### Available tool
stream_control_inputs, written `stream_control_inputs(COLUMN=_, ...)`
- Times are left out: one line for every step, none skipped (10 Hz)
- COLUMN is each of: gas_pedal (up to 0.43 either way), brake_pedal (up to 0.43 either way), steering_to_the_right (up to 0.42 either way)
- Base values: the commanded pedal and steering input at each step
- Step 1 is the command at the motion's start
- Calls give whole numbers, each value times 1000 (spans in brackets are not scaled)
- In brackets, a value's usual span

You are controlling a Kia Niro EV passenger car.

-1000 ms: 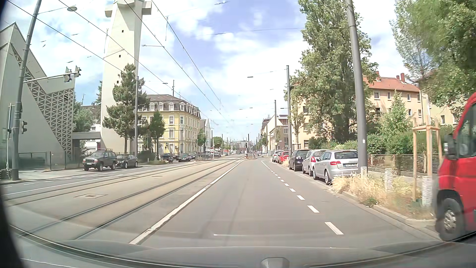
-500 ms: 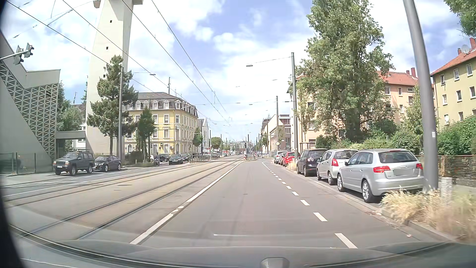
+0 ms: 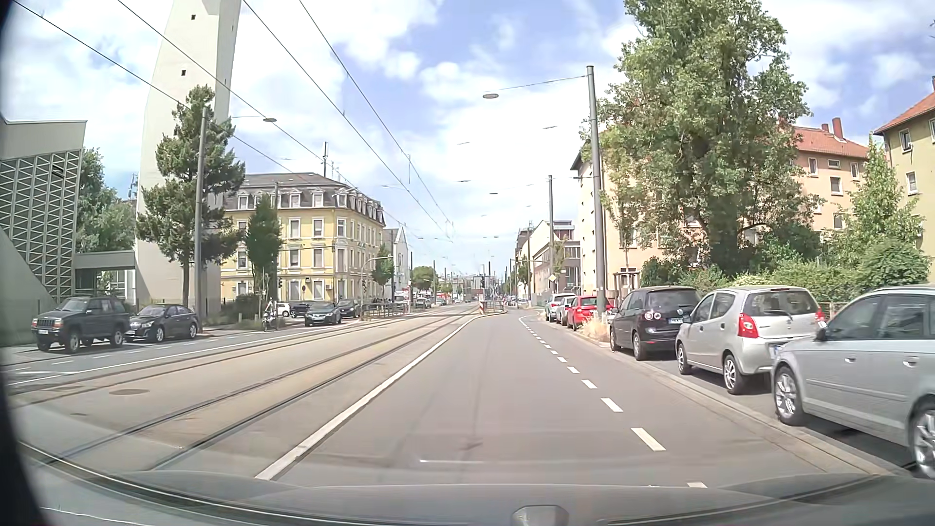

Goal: Follow the waypoints while adhering to traffic rules and regulations

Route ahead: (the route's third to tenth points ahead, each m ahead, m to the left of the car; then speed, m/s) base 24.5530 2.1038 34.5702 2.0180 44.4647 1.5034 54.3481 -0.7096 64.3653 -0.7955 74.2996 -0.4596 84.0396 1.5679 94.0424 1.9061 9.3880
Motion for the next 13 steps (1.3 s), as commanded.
stream_control_inputs(gas_pedal=0, brake_pedal=24, steering_to_the_right=-3)
stream_control_inputs(gas_pedal=0, brake_pedal=24, steering_to_the_right=-3)
stream_control_inputs(gas_pedal=0, brake_pedal=24, steering_to_the_right=-3)
stream_control_inputs(gas_pedal=0, brake_pedal=24, steering_to_the_right=-2)
stream_control_inputs(gas_pedal=0, brake_pedal=24, steering_to_the_right=-2)
stream_control_inputs(gas_pedal=0, brake_pedal=24, steering_to_the_right=-2)
stream_control_inputs(gas_pedal=0, brake_pedal=24, steering_to_the_right=-2)
stream_control_inputs(gas_pedal=0, brake_pedal=24, steering_to_the_right=-2)
stream_control_inputs(gas_pedal=0, brake_pedal=24, steering_to_the_right=-1)
stream_control_inputs(gas_pedal=0, brake_pedal=24, steering_to_the_right=0)
stream_control_inputs(gas_pedal=0, brake_pedal=24, steering_to_the_right=1)
stream_control_inputs(gas_pedal=0, brake_pedal=24, steering_to_the_right=1)
stream_control_inputs(gas_pedal=0, brake_pedal=24, steering_to_the_right=1)
